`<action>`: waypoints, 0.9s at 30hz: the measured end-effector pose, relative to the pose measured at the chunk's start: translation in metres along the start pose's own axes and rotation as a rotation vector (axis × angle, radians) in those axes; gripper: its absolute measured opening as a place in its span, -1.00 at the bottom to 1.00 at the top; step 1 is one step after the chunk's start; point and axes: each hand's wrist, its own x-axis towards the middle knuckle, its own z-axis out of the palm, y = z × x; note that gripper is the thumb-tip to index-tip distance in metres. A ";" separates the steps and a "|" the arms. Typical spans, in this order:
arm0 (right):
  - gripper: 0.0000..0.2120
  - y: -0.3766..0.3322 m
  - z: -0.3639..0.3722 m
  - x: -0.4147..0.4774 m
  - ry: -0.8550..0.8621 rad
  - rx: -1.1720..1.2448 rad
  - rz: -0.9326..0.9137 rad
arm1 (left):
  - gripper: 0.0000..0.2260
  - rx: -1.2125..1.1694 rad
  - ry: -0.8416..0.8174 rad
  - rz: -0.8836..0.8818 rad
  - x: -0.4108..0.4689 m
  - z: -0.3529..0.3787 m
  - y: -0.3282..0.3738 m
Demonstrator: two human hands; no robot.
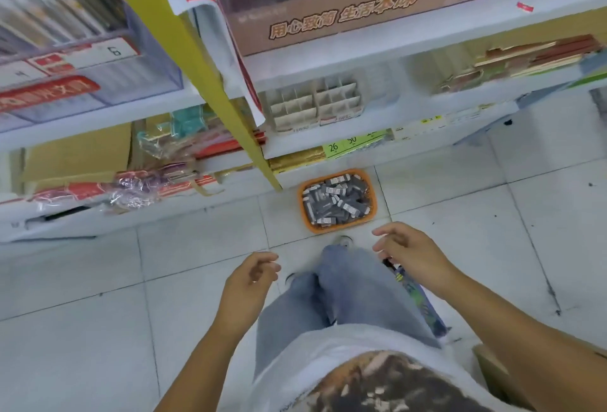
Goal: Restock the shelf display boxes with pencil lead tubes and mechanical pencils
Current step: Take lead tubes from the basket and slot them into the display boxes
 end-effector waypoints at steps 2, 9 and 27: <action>-0.75 0.005 0.001 0.003 -0.007 -0.023 -0.012 | -0.86 -0.016 -0.011 -0.007 0.006 0.009 -0.007; -0.82 0.022 -0.036 0.048 -0.060 -0.099 0.018 | -0.86 -0.018 0.009 -0.031 0.045 0.054 -0.021; -0.77 0.238 0.021 0.515 -0.200 -0.709 -0.069 | -0.81 0.120 0.037 -0.147 0.438 0.274 -0.221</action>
